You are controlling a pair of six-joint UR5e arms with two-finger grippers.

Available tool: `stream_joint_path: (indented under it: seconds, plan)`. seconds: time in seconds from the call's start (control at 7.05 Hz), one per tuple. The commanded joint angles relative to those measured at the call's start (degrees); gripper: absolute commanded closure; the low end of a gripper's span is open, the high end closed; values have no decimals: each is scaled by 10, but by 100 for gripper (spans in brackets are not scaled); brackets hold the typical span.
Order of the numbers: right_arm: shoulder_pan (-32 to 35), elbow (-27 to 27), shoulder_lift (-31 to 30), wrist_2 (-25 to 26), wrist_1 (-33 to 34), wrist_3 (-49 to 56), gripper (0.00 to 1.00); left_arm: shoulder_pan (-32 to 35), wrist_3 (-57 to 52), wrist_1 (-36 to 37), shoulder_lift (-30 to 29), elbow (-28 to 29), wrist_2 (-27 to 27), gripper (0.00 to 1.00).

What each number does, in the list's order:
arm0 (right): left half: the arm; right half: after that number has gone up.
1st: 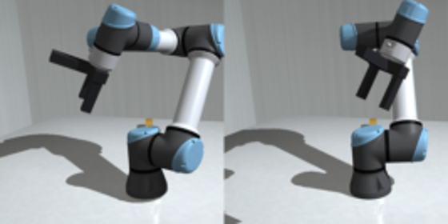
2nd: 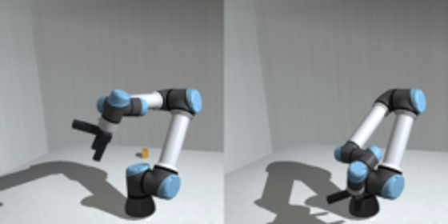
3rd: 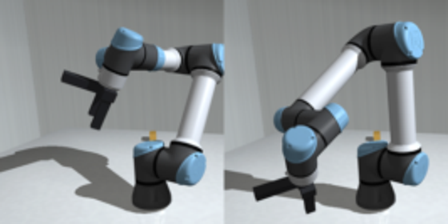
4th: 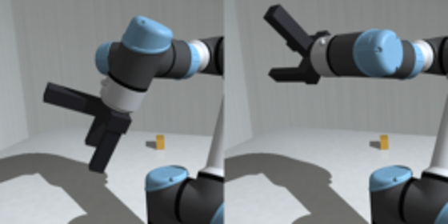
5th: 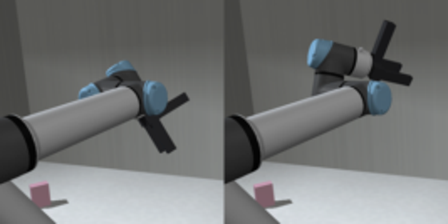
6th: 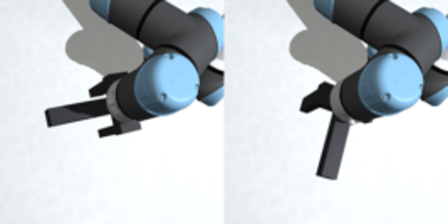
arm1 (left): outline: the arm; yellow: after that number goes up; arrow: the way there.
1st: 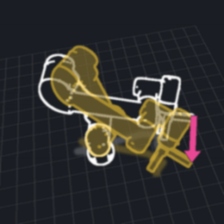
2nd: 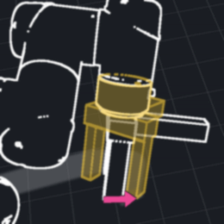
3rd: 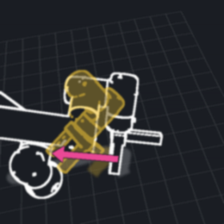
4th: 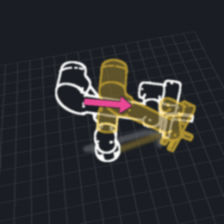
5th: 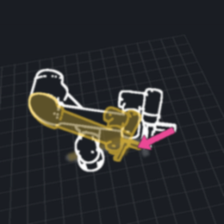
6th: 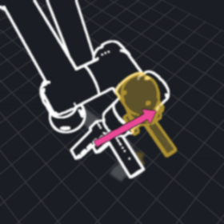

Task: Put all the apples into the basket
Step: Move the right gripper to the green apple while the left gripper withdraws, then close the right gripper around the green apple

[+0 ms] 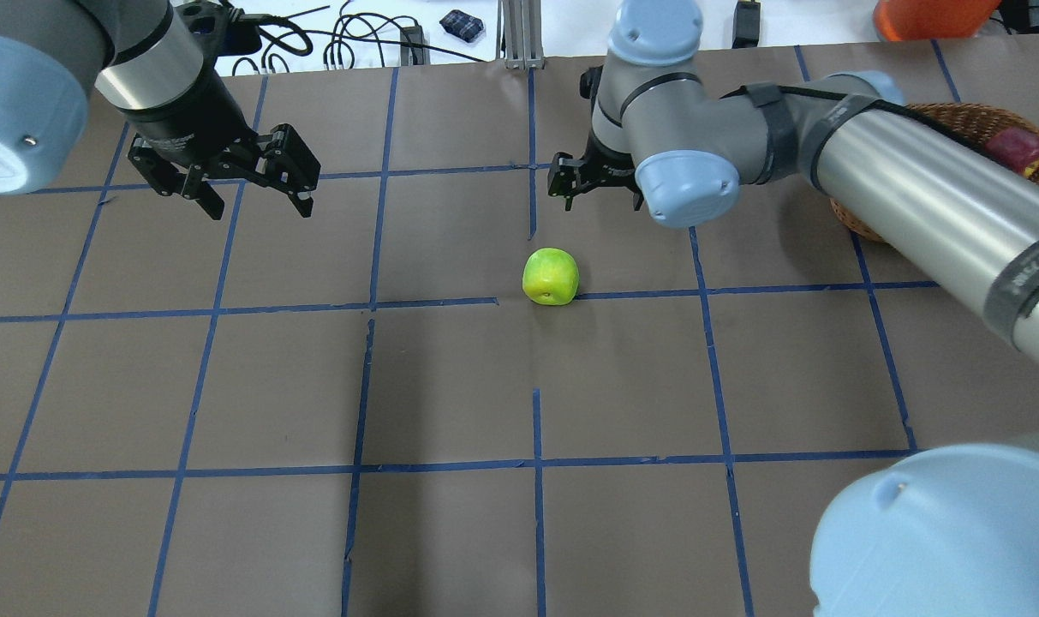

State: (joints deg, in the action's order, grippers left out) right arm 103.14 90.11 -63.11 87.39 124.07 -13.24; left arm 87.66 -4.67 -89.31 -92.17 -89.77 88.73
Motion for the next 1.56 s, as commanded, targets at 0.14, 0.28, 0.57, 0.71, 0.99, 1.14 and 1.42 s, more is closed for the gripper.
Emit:
stream_joint_path:
  seconds: [0.14, 0.28, 0.57, 0.71, 0.99, 1.14, 1.42]
  plan:
    - [46, 4, 33, 8, 19, -3, 0, 2, 5, -3, 2, -2, 2, 0]
    - [52, 16, 32, 32, 18, 0, 0, 3, 6, -3, 0, 2, 2, 0]
    - [56, 47, 37, 27, 64, -10, 0, 3, 6, -3, 0, -5, 2, 0]
    - [56, 55, 42, -9, 66, -18, 0, 3, 6, -3, -1, -4, 2, 0]
    - [56, 60, 50, -21, 79, -27, 0, 3, 7, -3, -2, -4, 2, 0]
    - [56, 60, 50, -21, 79, -26, 0, 3, 7, -3, -3, -3, 2, 0]
    - [56, 70, 50, -22, 79, -20, 0, 3, 7, -3, -5, -1, 1, 0]
